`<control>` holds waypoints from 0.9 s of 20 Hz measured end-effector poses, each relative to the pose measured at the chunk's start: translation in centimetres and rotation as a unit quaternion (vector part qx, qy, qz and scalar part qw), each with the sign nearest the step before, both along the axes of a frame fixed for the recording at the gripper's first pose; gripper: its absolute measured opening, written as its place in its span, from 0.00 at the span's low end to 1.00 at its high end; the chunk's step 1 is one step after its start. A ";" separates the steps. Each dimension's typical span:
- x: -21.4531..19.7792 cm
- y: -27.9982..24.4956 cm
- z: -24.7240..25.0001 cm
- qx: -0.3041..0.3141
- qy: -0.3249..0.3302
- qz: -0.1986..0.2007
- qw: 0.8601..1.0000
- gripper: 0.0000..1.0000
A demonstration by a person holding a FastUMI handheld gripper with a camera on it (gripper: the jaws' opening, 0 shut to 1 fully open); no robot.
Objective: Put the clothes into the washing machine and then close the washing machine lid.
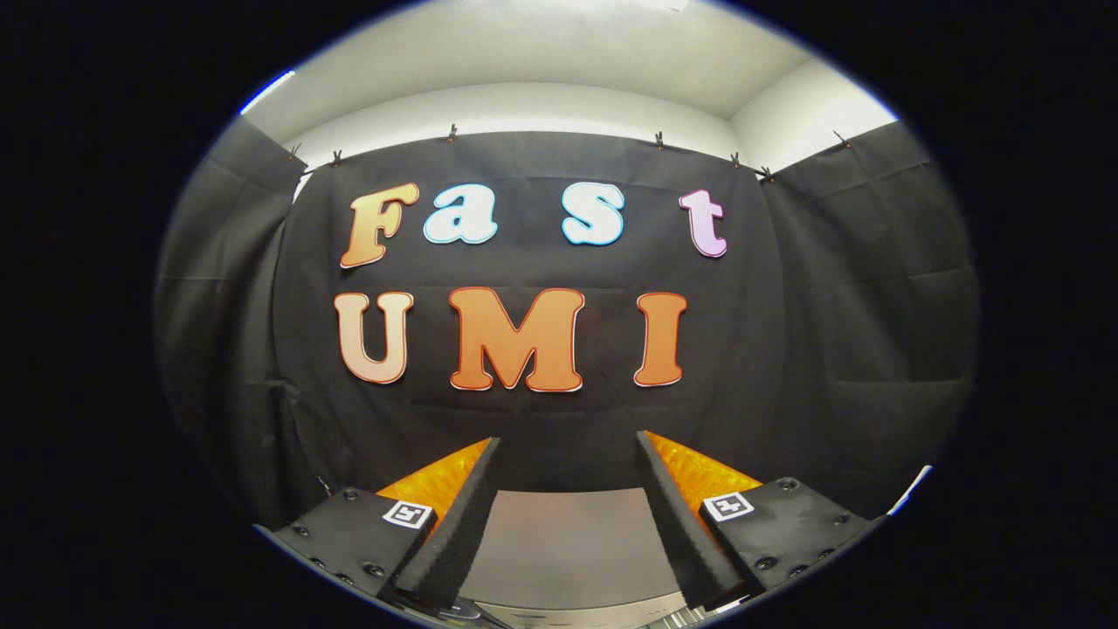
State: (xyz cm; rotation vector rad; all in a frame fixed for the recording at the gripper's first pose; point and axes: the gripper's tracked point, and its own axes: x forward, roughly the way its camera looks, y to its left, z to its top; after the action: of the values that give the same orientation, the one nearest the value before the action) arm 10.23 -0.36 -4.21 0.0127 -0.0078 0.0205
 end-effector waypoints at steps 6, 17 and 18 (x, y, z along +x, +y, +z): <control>0.3 -1.5 0.0 0.007 -0.001 0.001 1.000 0.97; 0.7 -2.3 0.9 0.006 -0.013 0.004 1.000 0.97; 0.7 -2.3 0.8 0.009 -0.014 0.003 1.000 0.97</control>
State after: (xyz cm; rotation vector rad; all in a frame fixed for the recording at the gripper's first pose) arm 10.90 -2.65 -3.39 0.0295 -0.0351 0.0268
